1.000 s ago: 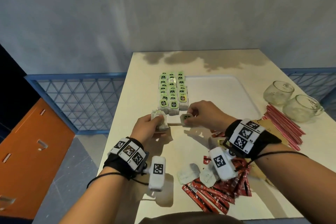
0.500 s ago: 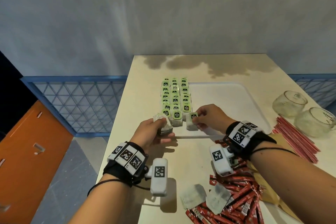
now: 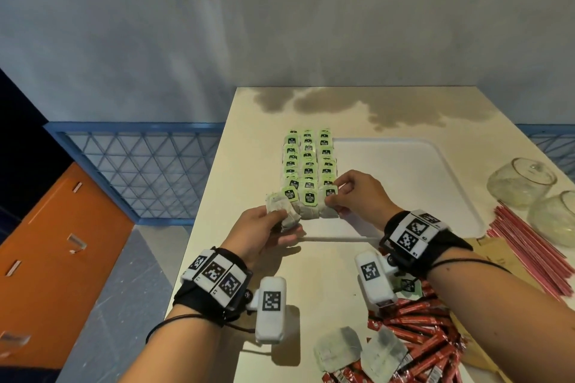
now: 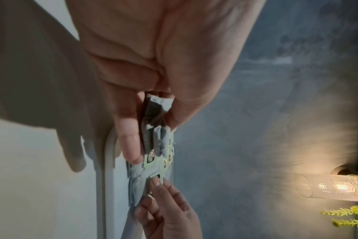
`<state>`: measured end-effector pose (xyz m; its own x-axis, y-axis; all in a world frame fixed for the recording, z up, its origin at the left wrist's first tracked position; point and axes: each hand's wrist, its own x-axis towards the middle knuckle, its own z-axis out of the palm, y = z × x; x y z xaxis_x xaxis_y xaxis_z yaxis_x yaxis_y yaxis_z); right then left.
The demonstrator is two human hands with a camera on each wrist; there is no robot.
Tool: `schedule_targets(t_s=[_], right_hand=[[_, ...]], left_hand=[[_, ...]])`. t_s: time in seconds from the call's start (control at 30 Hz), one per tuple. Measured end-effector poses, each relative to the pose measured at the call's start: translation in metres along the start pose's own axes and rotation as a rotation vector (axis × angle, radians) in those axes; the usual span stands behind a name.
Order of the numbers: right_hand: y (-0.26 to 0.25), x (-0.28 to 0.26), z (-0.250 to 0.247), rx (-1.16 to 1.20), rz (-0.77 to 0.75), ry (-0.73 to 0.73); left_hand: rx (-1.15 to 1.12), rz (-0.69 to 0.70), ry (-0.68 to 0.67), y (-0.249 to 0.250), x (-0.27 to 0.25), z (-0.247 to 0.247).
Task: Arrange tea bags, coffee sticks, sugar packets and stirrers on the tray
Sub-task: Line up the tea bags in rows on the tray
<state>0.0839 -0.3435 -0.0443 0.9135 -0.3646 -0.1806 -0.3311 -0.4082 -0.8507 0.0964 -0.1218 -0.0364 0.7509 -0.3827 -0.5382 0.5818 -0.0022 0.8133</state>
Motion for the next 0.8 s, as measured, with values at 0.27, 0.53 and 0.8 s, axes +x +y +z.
schedule_targets(t_s=[0.27,0.53,0.8], right_hand=[[-0.019,-0.032,0.002,0.087,-0.178,-0.111],[-0.017,-0.059,0.004,0.108,-0.215,-0.086],[-0.024,-0.069,0.011,0.16,-0.17,0.006]], left_hand=[[0.132,0.132,0.025,-0.005,-0.011,0.016],[0.223,0.279,0.116,-0.009,-0.013,0.02],[0.699,0.613,0.263,-0.009,-0.023,0.043]])
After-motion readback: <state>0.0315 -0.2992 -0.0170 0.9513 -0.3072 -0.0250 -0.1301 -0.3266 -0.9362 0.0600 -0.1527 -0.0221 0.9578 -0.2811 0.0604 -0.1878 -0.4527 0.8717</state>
